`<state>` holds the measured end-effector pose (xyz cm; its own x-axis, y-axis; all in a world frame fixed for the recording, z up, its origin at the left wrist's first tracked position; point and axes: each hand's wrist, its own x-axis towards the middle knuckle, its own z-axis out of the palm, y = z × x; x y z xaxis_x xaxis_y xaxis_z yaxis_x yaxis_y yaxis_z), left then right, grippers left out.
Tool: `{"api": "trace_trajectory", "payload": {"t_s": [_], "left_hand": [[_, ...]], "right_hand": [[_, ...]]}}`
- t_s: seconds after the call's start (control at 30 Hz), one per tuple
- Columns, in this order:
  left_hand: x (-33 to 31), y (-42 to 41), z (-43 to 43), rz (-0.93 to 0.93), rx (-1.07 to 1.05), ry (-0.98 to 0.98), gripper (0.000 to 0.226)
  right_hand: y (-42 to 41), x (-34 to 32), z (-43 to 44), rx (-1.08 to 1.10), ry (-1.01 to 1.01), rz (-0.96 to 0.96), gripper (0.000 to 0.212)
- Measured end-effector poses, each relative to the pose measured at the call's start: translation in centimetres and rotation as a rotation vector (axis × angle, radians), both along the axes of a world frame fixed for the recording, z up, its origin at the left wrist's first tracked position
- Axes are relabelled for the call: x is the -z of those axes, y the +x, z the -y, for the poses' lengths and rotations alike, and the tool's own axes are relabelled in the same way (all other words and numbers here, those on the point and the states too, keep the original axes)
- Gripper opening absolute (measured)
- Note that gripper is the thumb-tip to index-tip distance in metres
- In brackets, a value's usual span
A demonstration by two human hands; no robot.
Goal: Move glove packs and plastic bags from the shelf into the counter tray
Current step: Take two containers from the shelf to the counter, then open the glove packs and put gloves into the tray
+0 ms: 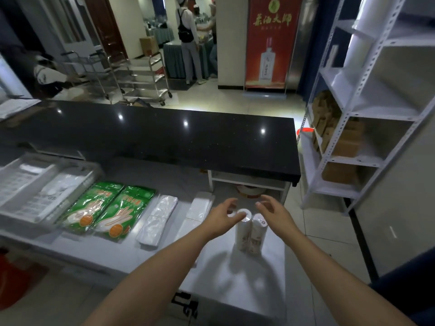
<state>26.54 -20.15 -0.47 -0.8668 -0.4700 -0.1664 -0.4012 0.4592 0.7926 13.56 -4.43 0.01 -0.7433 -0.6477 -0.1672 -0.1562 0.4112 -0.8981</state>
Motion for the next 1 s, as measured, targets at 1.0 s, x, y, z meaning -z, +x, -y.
{"api": "trace_trajectory", "payload": {"t_s": [1.0], "left_hand": [[0.1, 34.2, 26.3, 0.080, -0.388, -0.054, 0.026]], "right_hand": [[29.5, 0.5, 30.1, -0.310, 0.138, -0.065, 0.031]]}}
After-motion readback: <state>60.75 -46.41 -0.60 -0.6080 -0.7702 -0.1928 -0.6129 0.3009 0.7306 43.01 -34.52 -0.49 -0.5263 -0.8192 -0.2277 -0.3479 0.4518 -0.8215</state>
